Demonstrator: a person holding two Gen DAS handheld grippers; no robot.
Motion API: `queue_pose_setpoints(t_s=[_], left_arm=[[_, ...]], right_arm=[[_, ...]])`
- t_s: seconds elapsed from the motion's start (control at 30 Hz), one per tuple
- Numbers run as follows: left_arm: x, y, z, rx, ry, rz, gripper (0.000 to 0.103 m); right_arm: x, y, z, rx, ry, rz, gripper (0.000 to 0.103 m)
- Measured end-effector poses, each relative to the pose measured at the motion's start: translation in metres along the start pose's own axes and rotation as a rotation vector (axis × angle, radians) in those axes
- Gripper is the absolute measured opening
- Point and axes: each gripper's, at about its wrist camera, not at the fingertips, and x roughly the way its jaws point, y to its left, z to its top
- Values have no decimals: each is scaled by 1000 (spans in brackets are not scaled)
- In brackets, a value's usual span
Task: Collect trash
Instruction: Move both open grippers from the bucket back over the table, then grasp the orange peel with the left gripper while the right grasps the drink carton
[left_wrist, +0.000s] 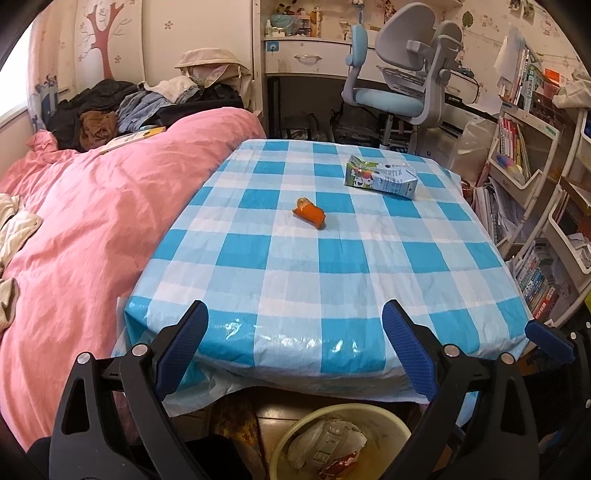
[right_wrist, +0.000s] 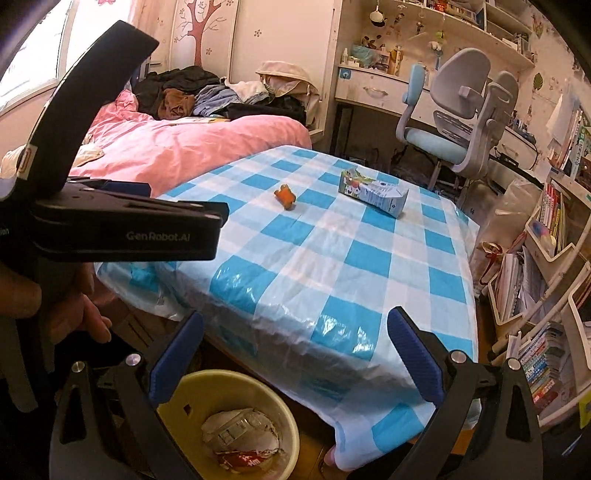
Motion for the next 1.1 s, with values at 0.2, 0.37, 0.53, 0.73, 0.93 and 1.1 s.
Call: queue_pose_setpoints(t_s=[0.2,0.37,0.53,0.73,0.93,1.1], left_arm=[[10,3,14,-22,-3,8,92],[19,5,23,-34,3,11,92],[32,3,32,-32,18,15,92],[43,-2,40,-28,20,22,92],[52,-6,45,-16,25,28,92],[56,-6,48,-16,25,29,92]], right_arm=[[7,-8,10,14,-9,0,95],[14,-12,18,6,-12,0,95],[22,-18,26,-6,-10,-1,95],[29,-25,37,-14,-20,-7,95],[38,-30,46,-33,-19,-9,95],[44,-30,49,-44,-13,-10,95]])
